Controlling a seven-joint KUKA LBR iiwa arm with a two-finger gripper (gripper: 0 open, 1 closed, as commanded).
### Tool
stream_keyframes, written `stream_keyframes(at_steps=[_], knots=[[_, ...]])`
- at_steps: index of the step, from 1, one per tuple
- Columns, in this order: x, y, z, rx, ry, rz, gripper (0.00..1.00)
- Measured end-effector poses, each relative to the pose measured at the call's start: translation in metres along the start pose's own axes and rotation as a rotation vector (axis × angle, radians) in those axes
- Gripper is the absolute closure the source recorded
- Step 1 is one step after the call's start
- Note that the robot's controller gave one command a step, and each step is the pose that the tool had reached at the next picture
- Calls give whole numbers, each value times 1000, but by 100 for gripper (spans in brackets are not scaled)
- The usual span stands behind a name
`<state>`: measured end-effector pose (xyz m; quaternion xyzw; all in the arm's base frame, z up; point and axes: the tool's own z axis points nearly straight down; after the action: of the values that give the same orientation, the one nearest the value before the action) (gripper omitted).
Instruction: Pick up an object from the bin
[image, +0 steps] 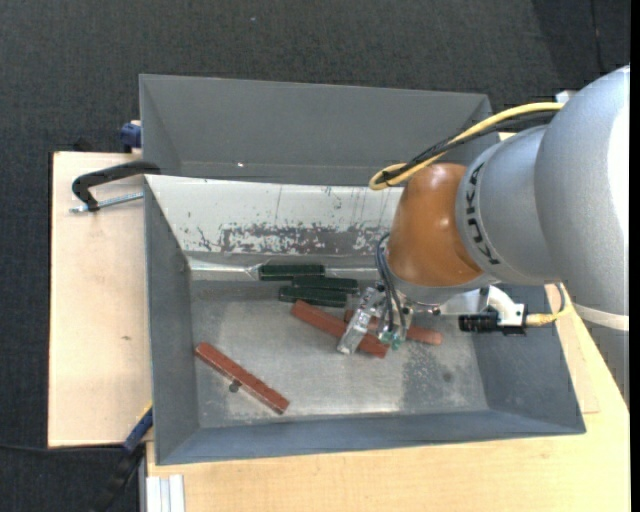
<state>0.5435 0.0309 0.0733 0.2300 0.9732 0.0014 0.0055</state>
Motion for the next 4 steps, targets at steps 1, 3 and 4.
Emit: stream_keyframes(at_steps=[1,3,4], knots=[[1,0,-3,2,5,0,100],[2,0,-36,4,9,-1,100],[0,0,-50,1,5,-1,100]])
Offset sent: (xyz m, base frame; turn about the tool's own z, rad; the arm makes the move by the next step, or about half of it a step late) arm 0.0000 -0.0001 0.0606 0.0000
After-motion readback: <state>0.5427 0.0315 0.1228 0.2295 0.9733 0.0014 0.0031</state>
